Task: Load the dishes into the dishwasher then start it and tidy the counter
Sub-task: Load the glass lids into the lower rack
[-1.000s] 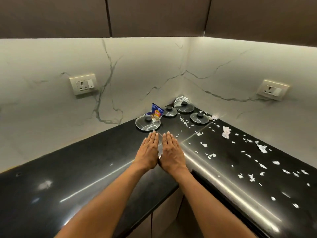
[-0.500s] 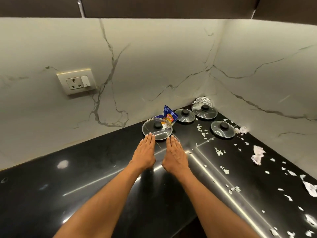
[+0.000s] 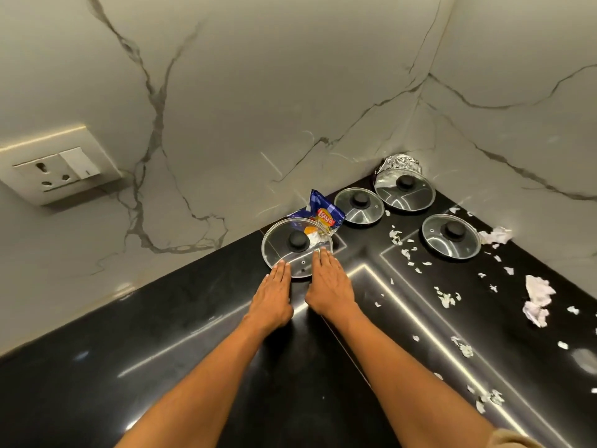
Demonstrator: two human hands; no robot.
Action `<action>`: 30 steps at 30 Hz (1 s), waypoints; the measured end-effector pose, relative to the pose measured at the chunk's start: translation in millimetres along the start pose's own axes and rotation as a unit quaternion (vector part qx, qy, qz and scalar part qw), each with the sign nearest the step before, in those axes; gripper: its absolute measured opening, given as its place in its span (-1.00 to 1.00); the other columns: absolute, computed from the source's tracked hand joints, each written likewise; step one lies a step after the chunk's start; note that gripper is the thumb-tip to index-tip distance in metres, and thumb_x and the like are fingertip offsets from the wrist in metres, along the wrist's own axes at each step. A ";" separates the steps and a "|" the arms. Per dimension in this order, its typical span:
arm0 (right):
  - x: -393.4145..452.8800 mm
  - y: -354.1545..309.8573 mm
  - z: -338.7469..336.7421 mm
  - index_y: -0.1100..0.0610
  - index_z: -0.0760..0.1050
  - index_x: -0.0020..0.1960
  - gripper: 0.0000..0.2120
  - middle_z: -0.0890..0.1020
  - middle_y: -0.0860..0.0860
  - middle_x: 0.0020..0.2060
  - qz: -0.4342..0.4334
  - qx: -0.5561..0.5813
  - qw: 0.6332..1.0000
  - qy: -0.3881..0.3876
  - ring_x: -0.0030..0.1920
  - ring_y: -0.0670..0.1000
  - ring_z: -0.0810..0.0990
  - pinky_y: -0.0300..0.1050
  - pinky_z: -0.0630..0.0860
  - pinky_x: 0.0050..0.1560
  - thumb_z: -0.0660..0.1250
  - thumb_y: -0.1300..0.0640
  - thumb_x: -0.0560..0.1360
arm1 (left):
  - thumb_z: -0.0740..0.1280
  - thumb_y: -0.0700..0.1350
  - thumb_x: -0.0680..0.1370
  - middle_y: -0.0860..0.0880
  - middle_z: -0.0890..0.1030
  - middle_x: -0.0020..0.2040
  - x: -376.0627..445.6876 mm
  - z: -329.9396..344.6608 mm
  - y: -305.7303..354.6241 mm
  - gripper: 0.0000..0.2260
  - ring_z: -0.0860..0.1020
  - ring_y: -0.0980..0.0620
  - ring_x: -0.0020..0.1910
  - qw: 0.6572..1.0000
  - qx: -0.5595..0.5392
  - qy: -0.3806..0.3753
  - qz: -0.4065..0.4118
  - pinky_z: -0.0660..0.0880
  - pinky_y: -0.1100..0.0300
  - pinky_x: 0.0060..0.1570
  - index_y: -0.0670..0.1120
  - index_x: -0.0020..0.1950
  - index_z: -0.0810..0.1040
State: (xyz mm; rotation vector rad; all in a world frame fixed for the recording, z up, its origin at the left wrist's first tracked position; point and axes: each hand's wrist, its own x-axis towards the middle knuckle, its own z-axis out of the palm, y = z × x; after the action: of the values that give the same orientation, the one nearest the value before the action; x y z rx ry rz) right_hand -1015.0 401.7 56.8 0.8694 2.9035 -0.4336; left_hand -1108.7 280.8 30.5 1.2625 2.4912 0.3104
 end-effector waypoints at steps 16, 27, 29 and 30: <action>81.4 -36.5 3.4 0.13 0.01 0.63 -0.17 0.18 0.29 0.52 -0.014 -0.039 0.999 0.028 0.52 0.26 0.19 0.09 0.30 0.47 0.39 -0.02 0.55 | 0.26 -0.20 0.50 0.01 0.01 0.64 -9.6 27.7 -20.0 -0.27 -0.01 0.06 0.61 0.994 -0.057 0.084 0.028 -0.01 0.09 0.58 -0.04 0.64 0.05; 52.5 -31.4 10.4 0.13 0.34 0.47 -0.48 0.42 0.22 0.26 -0.063 0.005 0.991 0.117 0.27 0.18 0.40 0.01 0.51 0.14 0.36 0.27 0.54 | 0.31 -0.27 0.52 -0.08 0.00 0.64 -36.5 25.6 -28.5 -0.26 -0.10 0.05 0.62 0.985 -0.022 0.157 0.074 -0.02 0.05 0.58 -0.11 0.63 0.03; 43.2 -30.4 6.4 0.12 0.34 0.48 -0.45 0.42 0.22 0.25 -0.068 0.011 0.990 0.124 0.26 0.19 0.40 0.04 0.54 0.12 0.37 0.27 0.52 | 0.36 -0.30 0.48 -0.12 0.10 0.62 -36.4 17.9 -29.0 -0.27 -0.02 0.00 0.62 0.979 -0.023 0.177 0.100 0.06 0.00 0.57 -0.16 0.61 0.13; 37.3 -29.3 3.6 0.11 0.35 0.48 -0.44 0.42 0.22 0.26 -0.071 0.015 0.989 0.130 0.27 0.20 0.40 0.07 0.54 0.13 0.37 0.27 0.51 | 0.39 -0.31 0.46 -0.13 0.14 0.61 -36.7 14.1 -28.0 -0.27 0.02 -0.02 0.61 0.975 -0.024 0.188 0.114 0.11 -0.02 0.56 -0.18 0.59 0.18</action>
State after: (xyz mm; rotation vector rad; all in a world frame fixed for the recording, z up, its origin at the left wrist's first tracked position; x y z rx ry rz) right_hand -1062.3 396.8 54.7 0.7794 3.2214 -0.4040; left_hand -1103.7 235.3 15.1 1.5978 2.6185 0.7244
